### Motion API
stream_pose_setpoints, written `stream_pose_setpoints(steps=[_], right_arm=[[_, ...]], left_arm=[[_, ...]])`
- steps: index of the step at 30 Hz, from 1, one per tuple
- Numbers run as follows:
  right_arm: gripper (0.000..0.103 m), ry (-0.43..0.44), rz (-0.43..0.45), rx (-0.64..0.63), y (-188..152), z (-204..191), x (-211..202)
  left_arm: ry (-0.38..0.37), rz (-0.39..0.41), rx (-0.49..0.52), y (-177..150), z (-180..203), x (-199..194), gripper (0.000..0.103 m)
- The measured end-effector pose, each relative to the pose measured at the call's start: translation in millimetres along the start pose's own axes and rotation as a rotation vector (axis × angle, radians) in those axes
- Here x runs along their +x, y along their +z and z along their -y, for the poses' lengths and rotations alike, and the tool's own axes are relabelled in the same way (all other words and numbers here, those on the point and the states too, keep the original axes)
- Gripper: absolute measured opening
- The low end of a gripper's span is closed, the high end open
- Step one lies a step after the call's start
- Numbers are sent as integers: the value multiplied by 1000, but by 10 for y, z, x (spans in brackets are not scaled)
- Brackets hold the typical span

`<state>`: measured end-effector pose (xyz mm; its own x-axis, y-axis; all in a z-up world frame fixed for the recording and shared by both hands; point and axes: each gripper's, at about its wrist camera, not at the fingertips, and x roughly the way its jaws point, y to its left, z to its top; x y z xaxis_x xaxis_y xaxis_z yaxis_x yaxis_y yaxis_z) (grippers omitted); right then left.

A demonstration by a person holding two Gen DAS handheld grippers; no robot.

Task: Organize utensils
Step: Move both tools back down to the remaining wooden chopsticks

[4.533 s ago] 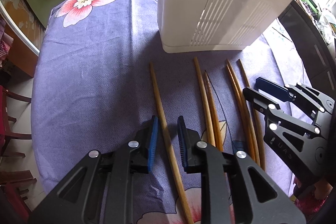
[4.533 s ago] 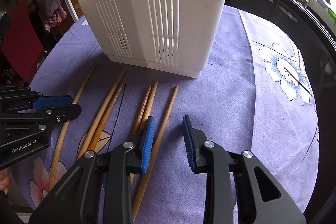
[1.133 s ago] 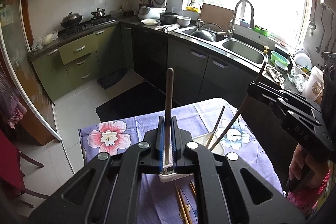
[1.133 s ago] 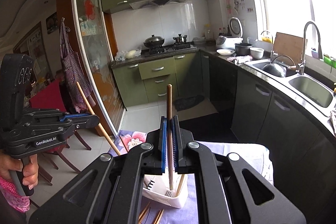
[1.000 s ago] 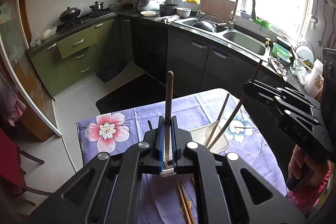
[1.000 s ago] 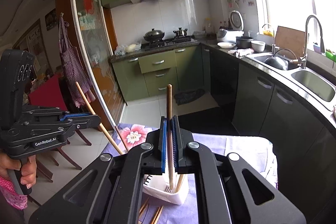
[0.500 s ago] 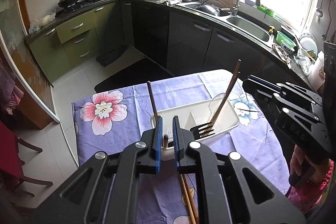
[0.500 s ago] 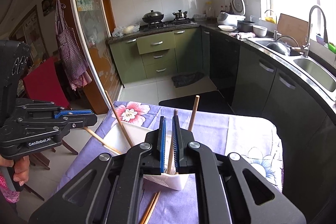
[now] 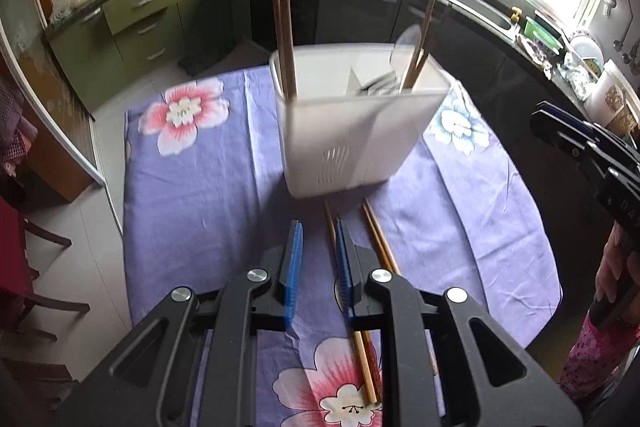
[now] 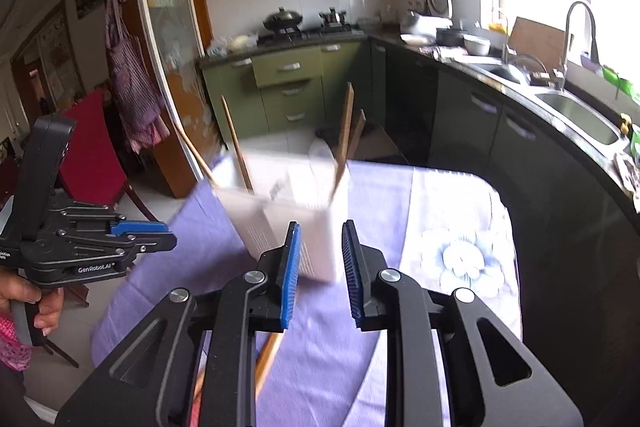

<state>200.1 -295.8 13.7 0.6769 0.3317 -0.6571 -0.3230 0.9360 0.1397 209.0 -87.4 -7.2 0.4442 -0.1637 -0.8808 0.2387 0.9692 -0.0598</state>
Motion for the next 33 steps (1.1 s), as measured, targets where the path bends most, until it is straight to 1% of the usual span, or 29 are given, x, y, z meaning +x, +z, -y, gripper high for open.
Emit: stream_pose_setpoints(steps=[4,8,15,16,22,26,28,30,31,33], right_arm=[[22,-7,-77,20,-354,104,177],[22,-5,-113,46,-528,218,293],[22,1,-128,76,-614,379,373],[22,3,-131,79,-576,389,407],[22,16,-147,93,-584,396,525],[22,22,-153,100,-575,389,572],[22,25,-156,102,-584,387,591],[27,26,-156,103,-596,379,602],[27,28,-158,101,-602,371,615],[27,35,-164,97,-614,339,652]], left_arm=[[-7,-120,-22,-263,16,507,16],[-6,-177,-37,-331,69,819,16],[23,-195,-40,-275,122,1046,16],[22,-202,-42,-264,117,1082,16],[16,-216,-42,-245,154,1172,16],[26,-231,-29,-248,206,1230,16],[45,-224,-16,-242,246,1237,16],[56,-222,-13,-245,265,1242,16],[61,-221,-10,-254,261,1236,16],[77,-217,-6,-270,273,1237,8]])
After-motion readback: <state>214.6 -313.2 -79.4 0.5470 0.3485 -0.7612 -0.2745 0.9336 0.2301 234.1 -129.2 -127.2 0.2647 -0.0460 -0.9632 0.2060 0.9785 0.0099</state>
